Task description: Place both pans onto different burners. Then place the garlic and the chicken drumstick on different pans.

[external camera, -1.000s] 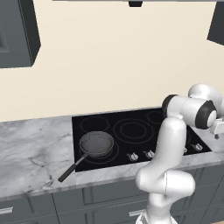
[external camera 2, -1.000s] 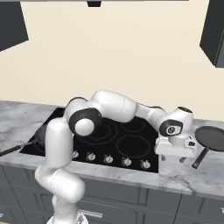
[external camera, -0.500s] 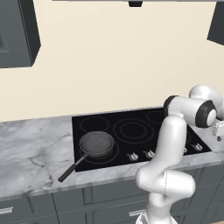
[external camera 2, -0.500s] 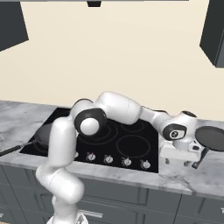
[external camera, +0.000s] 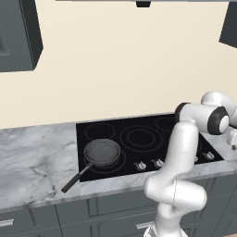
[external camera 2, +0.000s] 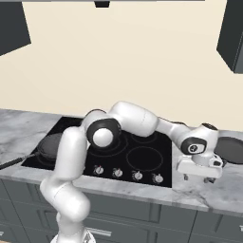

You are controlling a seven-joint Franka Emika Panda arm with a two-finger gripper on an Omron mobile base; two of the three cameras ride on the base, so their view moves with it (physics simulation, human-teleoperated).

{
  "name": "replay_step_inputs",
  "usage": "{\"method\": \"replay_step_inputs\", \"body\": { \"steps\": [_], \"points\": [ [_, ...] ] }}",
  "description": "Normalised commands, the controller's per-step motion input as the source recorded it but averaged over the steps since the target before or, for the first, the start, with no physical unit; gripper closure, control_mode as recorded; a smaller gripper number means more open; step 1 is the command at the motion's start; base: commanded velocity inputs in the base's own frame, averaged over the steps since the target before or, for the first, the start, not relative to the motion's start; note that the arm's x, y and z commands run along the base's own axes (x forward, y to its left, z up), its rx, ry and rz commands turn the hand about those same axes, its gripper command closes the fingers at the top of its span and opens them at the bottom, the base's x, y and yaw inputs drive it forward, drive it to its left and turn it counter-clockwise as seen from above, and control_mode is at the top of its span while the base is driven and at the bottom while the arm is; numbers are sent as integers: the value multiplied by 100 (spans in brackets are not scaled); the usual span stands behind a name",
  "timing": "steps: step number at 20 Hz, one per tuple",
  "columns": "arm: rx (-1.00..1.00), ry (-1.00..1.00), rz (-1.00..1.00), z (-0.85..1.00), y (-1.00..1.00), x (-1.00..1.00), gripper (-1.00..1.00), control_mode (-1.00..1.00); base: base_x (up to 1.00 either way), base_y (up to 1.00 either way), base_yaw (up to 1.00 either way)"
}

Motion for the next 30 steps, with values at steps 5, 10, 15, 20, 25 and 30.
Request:
{"method": "replay_step_inputs", "body": {
  "steps": [5, 10, 15, 20, 25, 30],
  "points": [
    [0, 0, -3, 0, -21, 15, -100, -100, 0, 0, 0],
    [0, 0, -3, 0, -24, 22, -100, -100, 0, 0, 0],
    [0, 0, -2, 0, -25, 22, -100, -100, 0, 0, 0],
    [0, 0, -2, 0, -29, 18, -100, -100, 0, 0, 0],
    [0, 0, 0, 0, -27, 18, -100, -100, 0, 0, 0],
    [0, 0, 0, 0, -24, 19, -100, -100, 0, 0, 0]
  ]
}}
